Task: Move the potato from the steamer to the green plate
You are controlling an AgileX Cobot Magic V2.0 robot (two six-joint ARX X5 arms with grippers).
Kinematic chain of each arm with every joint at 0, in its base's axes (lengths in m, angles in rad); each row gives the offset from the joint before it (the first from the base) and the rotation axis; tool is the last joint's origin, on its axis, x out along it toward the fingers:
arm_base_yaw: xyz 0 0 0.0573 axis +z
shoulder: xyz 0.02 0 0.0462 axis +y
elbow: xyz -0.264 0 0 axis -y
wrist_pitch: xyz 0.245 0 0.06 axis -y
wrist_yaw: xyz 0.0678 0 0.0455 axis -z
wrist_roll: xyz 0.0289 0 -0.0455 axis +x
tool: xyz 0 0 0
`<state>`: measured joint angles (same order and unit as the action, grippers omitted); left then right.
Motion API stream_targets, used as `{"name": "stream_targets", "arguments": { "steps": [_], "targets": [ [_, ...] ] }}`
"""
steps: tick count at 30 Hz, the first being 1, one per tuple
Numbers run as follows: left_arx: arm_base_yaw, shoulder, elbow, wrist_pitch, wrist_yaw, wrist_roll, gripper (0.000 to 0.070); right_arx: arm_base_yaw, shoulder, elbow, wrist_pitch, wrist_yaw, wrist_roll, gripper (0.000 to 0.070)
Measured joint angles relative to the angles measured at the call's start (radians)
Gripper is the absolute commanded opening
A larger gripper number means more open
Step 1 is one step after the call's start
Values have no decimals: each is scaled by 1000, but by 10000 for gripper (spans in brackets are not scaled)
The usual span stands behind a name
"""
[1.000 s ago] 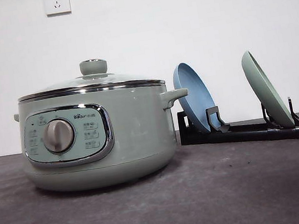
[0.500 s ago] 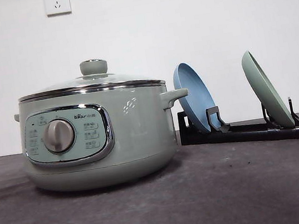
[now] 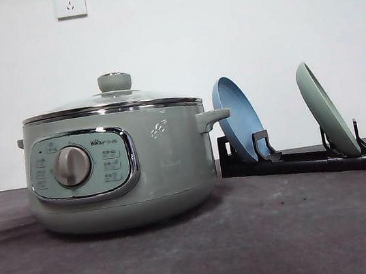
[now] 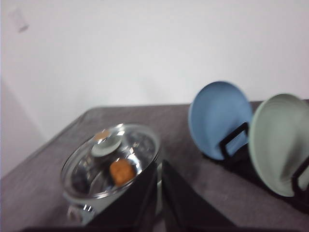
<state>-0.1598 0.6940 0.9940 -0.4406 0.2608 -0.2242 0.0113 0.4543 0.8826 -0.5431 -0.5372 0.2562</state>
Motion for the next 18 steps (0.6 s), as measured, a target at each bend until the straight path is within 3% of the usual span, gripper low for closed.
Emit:
{"name": "stream_targets", "arguments": {
  "steps": [8,18],
  "targets": [
    [-47,106,189,-183,83,118,2,34,144,82,-55,-124,-92,2],
    [-103,131,222,-211,125,175,12,106,247,98,-96,-144,-152,3]
  ]
}}
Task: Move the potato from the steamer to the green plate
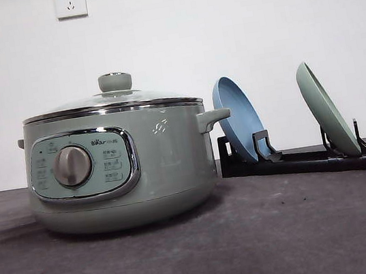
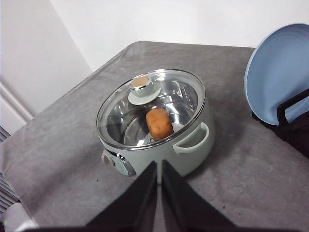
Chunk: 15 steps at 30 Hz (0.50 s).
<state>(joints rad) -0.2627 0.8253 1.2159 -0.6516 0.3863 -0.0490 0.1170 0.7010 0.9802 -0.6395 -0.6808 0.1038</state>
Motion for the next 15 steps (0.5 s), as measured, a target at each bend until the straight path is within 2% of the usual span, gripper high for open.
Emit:
{"name": "stream_targets", "arguments": {
  "steps": [3,4,6,8,11,12,15],
  "targets": [
    [-1,0,0,-3,0,3,124,3,-1,0,0,0,-3,17],
    [-1,0,0,-3,1,4,174,3,-1,0,0,0,-3,58],
    [-1,1,0,-3,1,6,301,3,-1,0,0,0,-3,218],
    [-1,5,0,-3,2,6,457,3,-1,0,0,1,-3,401],
    [-1,16,0,-3,2,6,659,3,-1,0,0,0,-3,581],
    [-1,20,0,-3,2,6,692,3,-1,0,0,0,-3,614],
    [-2,28,0,-3,2,6,700,3,-1,0,0,0,-3,666]
  ]
}}
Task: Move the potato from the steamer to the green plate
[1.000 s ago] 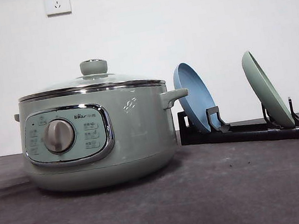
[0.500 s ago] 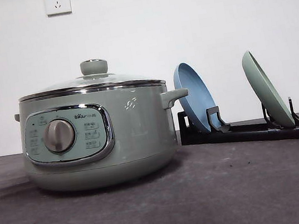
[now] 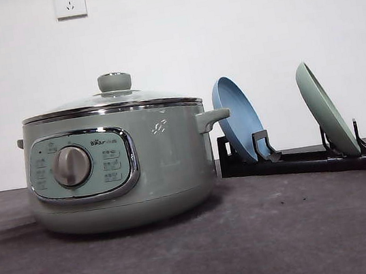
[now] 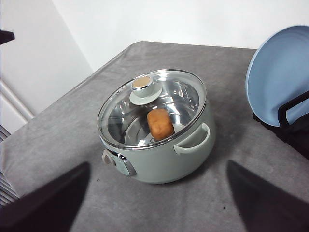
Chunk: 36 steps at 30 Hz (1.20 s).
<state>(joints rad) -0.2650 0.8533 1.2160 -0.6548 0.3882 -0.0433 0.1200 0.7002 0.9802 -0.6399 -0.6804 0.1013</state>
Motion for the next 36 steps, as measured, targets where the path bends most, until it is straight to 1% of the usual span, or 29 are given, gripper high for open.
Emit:
{"name": "stream_targets", "arguments": {
  "steps": [7,13,14,18,22,26,30,36],
  "targets": [
    [-10,4,0,-13,0,0,700,0,0,0,-12,0,2,668],
    [-13,4,0,-30,0,0,700,0,7,0,-16,4,28,668],
    [-13,4,0,-31,0,0,700,0,11,0,-16,9,32,668],
    [-17,4,0,-34,0,0,700,0,65,6,-16,76,48,668],
    [-32,9,0,-34,0,0,700,0,166,53,-21,136,77,668],
    [-41,23,0,-36,0,0,700,-1,288,144,-25,185,113,668],
    [-45,40,0,-50,0,0,700,-1,424,250,-18,239,123,668],
    [-45,55,0,-70,0,0,700,-5,646,380,42,327,125,666]
  ]
}}
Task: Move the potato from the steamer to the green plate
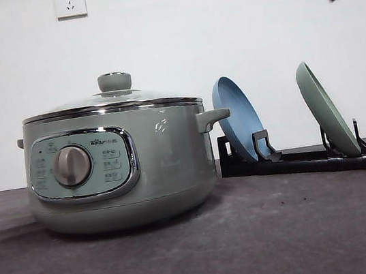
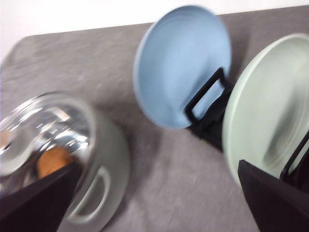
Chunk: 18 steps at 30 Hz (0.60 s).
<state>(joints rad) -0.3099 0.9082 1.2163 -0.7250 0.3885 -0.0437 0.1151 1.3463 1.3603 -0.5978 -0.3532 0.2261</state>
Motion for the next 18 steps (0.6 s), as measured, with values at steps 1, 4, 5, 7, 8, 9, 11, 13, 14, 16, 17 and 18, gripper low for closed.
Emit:
{"name": "stream_targets", "arguments": {
  "steps": [1,4,5,7,8,9,11,13,14,16,17,18],
  "targets": [
    [0,1,0,-3,0,0,700,-3,32,16,12,6,1,666],
    [0,0,0,-4,0,0,700,-15,126,54,43,13,8,666],
    [0,0,0,-5,0,0,700,-20,156,62,61,13,12,665],
    [0,0,0,-4,0,1,700,-27,203,68,93,13,19,665],
    [0,0,0,-4,0,1,700,-33,227,68,113,13,26,665],
    [0,0,0,-5,0,1,700,-37,245,68,126,14,32,665],
    [0,0,0,-5,0,1,700,-46,279,68,156,14,46,664],
    [0,0,0,-4,0,1,700,-54,304,68,184,14,55,646],
    [0,0,0,-4,0,1,700,-60,317,68,198,14,61,624],
    [0,0,0,-5,0,1,700,-67,336,69,223,14,72,601],
    [0,0,0,-4,0,1,700,-72,346,69,237,12,79,601],
    [0,0,0,-5,0,1,700,-76,355,69,247,9,86,600]
  ]
}}
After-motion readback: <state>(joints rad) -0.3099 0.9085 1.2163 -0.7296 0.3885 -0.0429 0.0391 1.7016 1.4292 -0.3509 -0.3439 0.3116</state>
